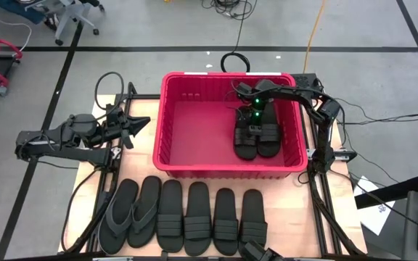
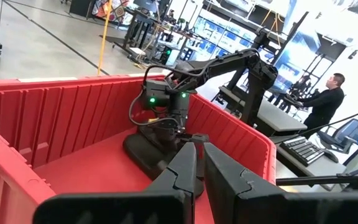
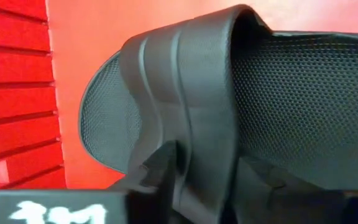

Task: Pick and place slides into bin
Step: Put the black slide into the red container

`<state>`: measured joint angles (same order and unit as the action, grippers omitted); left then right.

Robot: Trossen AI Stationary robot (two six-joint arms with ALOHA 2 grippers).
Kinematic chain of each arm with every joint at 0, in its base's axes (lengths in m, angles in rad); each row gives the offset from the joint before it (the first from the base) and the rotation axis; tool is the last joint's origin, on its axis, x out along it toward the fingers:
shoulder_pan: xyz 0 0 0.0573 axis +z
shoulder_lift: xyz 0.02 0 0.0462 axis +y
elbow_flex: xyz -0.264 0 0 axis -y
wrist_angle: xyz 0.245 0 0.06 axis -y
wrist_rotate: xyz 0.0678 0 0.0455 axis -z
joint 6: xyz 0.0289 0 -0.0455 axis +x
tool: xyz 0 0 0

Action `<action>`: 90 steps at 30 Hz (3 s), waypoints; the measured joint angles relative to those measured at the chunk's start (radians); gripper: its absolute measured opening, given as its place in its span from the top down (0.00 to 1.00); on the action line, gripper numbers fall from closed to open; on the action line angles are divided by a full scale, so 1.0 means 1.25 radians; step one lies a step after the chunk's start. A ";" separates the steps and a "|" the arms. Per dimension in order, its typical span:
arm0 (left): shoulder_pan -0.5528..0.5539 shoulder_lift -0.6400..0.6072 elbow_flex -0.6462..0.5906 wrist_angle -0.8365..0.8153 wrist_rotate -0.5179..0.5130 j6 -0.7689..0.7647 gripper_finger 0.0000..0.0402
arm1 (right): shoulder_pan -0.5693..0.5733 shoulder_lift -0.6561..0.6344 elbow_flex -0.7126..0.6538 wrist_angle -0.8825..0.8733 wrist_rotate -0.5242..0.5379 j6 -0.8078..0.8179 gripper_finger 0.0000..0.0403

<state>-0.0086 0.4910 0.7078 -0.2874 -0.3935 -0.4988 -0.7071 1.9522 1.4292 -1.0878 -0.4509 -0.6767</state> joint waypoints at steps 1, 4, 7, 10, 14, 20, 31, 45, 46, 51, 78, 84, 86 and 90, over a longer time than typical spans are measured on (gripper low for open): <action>0.000 0.000 0.000 0.000 0.000 0.000 0.94 | 0.000 -0.007 0.000 0.006 0.001 0.000 0.67; 0.000 0.000 0.000 0.000 0.000 0.000 0.94 | -0.001 -0.028 0.000 0.023 0.004 0.002 0.61; 0.000 0.000 0.000 0.000 0.000 0.006 0.94 | -0.001 -0.058 0.000 0.055 0.042 0.012 0.57; 0.000 0.000 0.000 0.000 0.001 0.006 0.94 | -0.001 -0.088 0.000 0.088 0.091 0.051 0.54; 0.000 0.000 0.000 0.000 0.001 0.009 0.94 | -0.001 -0.129 0.000 0.111 0.102 0.053 0.52; 0.000 0.000 0.000 0.000 0.001 0.016 0.94 | 0.012 -0.182 0.000 0.208 0.032 0.098 0.56; 0.001 0.000 0.000 0.000 0.000 0.023 0.94 | 0.088 -0.149 0.000 0.365 0.034 0.185 0.97; 0.001 0.000 0.000 0.000 0.000 -0.003 0.94 | 0.129 -0.083 0.001 0.327 0.044 0.224 1.00; 0.001 0.000 0.000 0.000 0.000 -0.003 0.94 | 0.134 -0.083 0.001 0.322 0.044 0.219 1.00; 0.000 0.000 0.000 0.000 0.000 -0.003 0.94 | 0.155 -0.069 0.001 0.299 0.052 0.218 1.00; 0.000 0.000 0.000 0.000 0.000 -0.017 0.94 | 0.117 -0.040 0.002 0.201 0.148 0.239 1.00; 0.000 0.000 0.000 0.000 0.019 -0.012 0.94 | 0.127 -0.106 -0.001 0.237 0.159 0.193 1.00; 0.000 0.000 0.000 0.000 0.028 -0.002 0.94 | 0.132 -0.146 0.000 0.271 0.158 0.170 1.00; 0.000 0.000 0.000 0.000 0.028 0.023 0.94 | 0.135 -0.225 0.000 0.304 0.152 0.158 1.00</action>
<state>-0.0082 0.4908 0.7082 -0.2874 -0.3582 -0.4703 -0.5385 1.6709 1.4292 -0.7077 -0.2604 -0.4793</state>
